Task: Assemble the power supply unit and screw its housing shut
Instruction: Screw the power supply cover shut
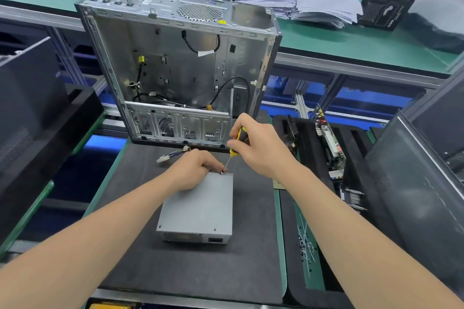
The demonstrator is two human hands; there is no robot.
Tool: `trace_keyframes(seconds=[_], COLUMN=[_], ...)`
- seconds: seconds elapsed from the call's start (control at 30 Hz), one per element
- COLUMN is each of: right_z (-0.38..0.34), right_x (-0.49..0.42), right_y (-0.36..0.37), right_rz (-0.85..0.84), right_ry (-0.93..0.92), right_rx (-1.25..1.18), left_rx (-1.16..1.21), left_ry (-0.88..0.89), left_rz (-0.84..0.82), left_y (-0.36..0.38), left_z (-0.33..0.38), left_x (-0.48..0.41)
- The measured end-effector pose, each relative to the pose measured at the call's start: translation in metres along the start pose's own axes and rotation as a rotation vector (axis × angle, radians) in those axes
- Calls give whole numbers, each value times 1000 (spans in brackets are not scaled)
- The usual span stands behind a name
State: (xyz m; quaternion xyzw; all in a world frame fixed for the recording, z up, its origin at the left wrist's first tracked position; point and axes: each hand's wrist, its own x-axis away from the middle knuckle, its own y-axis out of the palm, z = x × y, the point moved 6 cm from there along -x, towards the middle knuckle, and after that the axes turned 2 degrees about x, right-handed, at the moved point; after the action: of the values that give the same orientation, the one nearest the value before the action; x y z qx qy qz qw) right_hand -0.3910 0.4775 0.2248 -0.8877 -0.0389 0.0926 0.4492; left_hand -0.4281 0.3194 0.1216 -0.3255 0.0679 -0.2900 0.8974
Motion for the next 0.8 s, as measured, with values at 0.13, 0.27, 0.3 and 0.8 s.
trace_keyframes(seconds=[0.13, 0.27, 0.3, 0.8], right_z=[-2, -10, -14, -52], right_x=[-1, -2, -3, -20], right_y=[2, 4, 5, 9], right_rz=[-26, -131, -177, -342], right_ry=[4, -36, -62, -179], right_rx=[8, 36, 58, 242], left_rx=[-20, -30, -26, -19], left_ry=[-56, -86, -93, -47], left_rz=[-10, 6, 14, 131], left_y=[1, 0, -1, 6], left_z=[-6, -7, -7, -1], left_x=[-1, 0, 1, 9])
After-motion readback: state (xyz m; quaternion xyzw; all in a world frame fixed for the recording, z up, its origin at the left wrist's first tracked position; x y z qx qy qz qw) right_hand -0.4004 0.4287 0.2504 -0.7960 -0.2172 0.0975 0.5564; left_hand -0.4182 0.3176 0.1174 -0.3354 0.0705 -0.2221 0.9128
